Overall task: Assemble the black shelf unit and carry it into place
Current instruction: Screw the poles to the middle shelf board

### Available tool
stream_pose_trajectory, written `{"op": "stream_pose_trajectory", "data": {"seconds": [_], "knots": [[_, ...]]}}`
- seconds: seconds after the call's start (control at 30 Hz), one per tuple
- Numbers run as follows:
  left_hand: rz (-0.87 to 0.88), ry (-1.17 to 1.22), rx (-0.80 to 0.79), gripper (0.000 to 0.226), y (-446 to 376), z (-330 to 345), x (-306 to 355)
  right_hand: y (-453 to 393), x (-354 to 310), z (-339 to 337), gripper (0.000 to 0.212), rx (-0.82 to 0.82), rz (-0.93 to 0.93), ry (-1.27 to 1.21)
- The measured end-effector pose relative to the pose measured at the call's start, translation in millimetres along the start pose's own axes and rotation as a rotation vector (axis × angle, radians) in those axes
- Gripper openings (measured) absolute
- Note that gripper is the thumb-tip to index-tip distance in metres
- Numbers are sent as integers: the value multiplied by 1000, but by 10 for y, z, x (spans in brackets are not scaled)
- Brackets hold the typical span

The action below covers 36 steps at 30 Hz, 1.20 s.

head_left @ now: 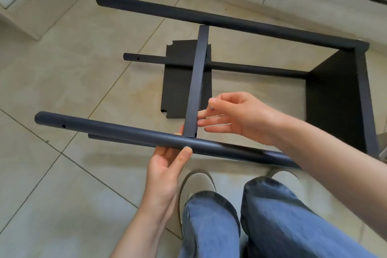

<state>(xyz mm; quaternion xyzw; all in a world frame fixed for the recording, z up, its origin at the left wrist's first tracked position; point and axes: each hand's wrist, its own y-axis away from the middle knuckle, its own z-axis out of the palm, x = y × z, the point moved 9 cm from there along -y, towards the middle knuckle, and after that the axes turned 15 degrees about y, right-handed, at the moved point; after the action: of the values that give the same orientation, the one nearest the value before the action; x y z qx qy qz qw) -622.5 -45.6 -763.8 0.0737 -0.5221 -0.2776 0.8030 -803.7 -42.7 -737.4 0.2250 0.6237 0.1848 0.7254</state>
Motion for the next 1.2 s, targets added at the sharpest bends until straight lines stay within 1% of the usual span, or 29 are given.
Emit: {"op": "stream_pose_trajectory", "data": {"seconds": [0.2,0.33,0.43,0.57,0.67,0.77,0.87,0.97,1.07,1.2], "knots": [[-29,46,39,45,-21,-120,-79,-42,227,62,13,-46,44,145],[-50,75,58,37,-35,-201,-142,-100,328,103,11,-70,56,163],[-75,101,71,45,-12,-239,-170,-146,370,108,11,-59,71,186],[-95,124,89,41,0,-284,-211,-197,413,104,6,-11,74,207],[-100,140,96,37,4,-319,-235,-217,453,121,6,4,79,197],[-105,146,97,41,-1,-328,-244,-203,525,184,6,-44,111,174],[-121,166,107,40,6,-348,-277,-177,588,219,13,-80,143,131],[-120,165,111,40,18,-358,-282,-171,614,196,18,-32,162,58],[-112,157,116,40,11,-369,-266,-188,649,195,5,9,177,7],[-120,142,110,40,8,-368,-266,-241,667,203,12,0,196,12]]}}
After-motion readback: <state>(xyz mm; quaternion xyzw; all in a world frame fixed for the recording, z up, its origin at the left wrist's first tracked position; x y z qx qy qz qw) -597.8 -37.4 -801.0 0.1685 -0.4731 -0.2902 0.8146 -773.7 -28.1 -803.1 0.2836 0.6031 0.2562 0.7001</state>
